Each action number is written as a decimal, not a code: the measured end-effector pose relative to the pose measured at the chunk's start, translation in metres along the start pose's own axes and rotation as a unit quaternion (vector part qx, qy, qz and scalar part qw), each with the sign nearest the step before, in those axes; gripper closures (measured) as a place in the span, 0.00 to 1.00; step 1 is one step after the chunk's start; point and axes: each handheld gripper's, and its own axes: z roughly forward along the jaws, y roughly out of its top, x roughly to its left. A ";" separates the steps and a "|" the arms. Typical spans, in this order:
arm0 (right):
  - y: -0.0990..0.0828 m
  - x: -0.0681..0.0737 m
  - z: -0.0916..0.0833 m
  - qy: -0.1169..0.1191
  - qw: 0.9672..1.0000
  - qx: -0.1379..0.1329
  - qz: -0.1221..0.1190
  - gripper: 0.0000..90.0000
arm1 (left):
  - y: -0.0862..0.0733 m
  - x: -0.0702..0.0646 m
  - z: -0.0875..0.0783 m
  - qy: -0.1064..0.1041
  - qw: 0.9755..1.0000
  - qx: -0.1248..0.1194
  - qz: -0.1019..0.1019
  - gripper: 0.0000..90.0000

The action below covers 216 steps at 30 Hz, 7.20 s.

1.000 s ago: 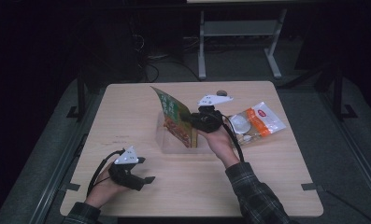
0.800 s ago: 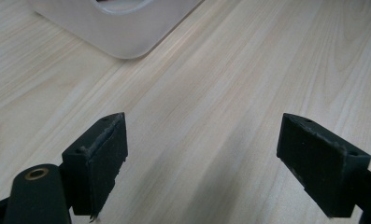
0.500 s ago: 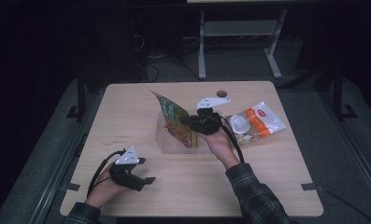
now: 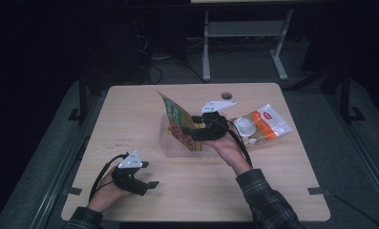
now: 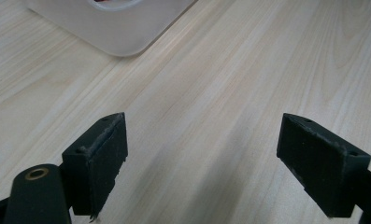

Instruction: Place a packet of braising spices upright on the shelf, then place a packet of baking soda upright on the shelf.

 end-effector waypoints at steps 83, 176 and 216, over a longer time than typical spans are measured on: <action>-0.108 -0.145 -0.055 -0.193 0.973 0.113 0.061 1.00 | -0.003 -0.003 -0.001 0.003 1.000 -0.009 -0.012 0.17; -0.145 -0.016 -0.100 0.017 0.981 0.182 -0.062 1.00 | -0.004 -0.007 0.005 -0.004 1.000 0.010 -0.011 0.18; -0.125 0.064 -0.039 0.142 0.965 0.181 -0.126 1.00 | 0.004 -0.014 0.008 -0.022 1.000 -0.004 -0.004 0.17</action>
